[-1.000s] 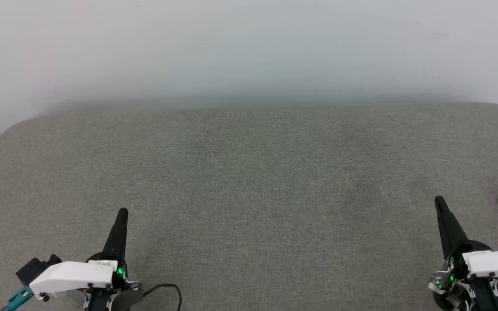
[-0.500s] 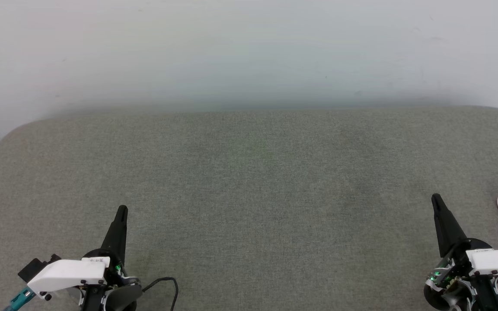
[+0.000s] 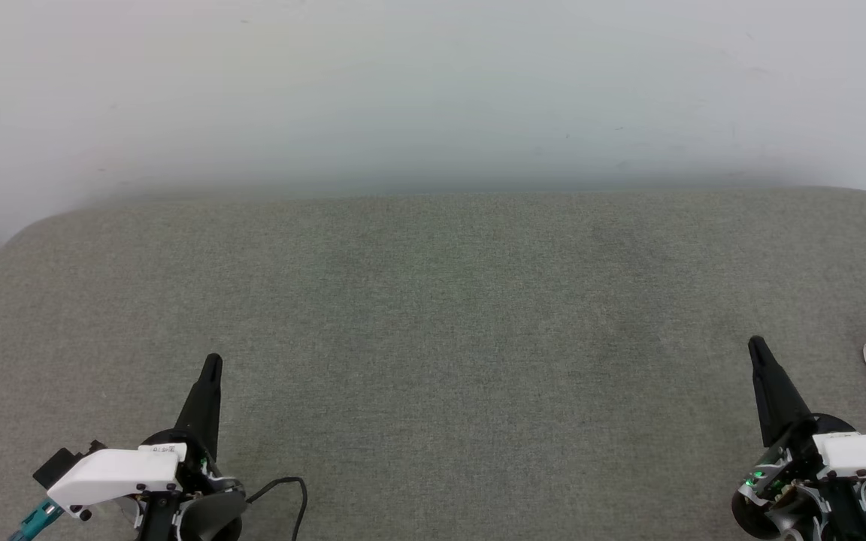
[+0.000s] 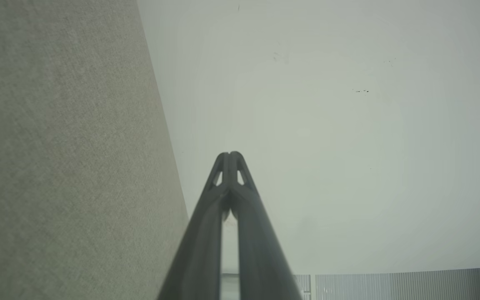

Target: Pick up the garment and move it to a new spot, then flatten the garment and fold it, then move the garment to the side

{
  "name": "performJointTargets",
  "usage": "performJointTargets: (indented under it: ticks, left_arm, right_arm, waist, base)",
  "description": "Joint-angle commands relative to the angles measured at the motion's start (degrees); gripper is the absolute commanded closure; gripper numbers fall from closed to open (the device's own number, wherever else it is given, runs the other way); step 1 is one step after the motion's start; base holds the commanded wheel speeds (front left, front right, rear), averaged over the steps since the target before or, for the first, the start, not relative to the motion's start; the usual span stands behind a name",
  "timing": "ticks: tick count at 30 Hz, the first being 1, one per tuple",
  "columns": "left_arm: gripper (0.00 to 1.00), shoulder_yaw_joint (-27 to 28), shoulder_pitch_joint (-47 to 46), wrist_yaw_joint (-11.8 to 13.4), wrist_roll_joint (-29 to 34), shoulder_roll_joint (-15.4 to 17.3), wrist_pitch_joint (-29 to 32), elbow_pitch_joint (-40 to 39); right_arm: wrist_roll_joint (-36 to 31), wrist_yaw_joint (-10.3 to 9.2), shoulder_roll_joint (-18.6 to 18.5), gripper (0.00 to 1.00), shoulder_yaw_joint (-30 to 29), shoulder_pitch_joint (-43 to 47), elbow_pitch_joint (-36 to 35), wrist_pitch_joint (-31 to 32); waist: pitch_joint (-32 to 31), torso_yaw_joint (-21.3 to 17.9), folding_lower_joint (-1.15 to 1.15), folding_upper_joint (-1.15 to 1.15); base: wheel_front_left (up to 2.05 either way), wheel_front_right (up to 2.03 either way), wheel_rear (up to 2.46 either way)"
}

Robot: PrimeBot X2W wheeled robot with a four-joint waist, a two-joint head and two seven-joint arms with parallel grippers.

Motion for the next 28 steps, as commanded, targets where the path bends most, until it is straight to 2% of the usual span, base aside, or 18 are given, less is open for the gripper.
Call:
performJointTargets:
  ticks: [1,28]
  left_arm:
    - [1.0,0.29,-0.35,-0.19,0.14,-0.24,0.24,0.09]
    - [1.0,0.78,-0.42,-0.2,0.57,-0.51,0.66,0.11]
  right_arm:
    - [0.07,-0.02,0.26,1.0,-0.07,-0.55,0.06,0.09]
    - [-0.19,-0.02,0.43,1.0,-0.29,-0.57,0.07,0.32]
  waist:
    - [0.0,0.0,0.0,0.0]
    - [0.0,0.0,0.0,0.0]
  base:
    - [0.0,0.0,0.0]
    - [0.0,0.0,0.0]
